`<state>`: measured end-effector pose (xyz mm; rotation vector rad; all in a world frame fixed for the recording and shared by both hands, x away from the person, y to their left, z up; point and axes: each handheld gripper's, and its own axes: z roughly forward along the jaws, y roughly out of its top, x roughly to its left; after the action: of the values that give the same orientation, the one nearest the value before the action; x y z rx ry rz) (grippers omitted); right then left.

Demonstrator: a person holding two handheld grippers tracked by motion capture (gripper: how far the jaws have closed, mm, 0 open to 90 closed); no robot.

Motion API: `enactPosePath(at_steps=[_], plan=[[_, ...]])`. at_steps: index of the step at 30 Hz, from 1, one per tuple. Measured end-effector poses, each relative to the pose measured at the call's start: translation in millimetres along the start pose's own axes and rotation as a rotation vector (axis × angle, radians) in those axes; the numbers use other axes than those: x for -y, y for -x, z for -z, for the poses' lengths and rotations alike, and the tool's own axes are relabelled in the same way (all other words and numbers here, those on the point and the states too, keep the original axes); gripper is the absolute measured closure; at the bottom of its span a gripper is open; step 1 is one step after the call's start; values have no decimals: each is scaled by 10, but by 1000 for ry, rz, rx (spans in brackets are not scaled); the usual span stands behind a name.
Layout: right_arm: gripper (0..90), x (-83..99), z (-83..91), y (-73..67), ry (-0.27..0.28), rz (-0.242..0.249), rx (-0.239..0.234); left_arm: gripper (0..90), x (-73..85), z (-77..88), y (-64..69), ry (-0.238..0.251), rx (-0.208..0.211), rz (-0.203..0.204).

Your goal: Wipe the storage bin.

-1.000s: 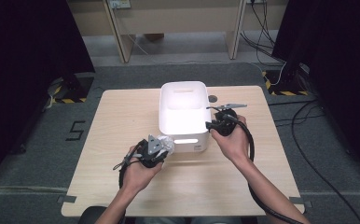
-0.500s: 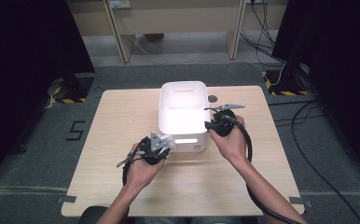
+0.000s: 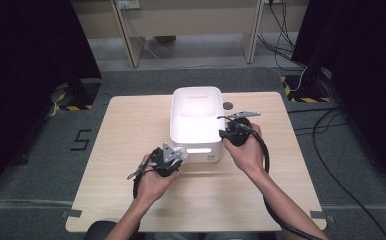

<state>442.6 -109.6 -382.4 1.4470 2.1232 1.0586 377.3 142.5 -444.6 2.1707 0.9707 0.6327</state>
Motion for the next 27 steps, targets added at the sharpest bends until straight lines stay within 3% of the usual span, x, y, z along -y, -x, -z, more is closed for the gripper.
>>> enactPosePath(at_steps=[27], plan=[[715, 2, 0, -3, 6, 0, 0, 723, 152, -262, 16, -52, 4, 3]])
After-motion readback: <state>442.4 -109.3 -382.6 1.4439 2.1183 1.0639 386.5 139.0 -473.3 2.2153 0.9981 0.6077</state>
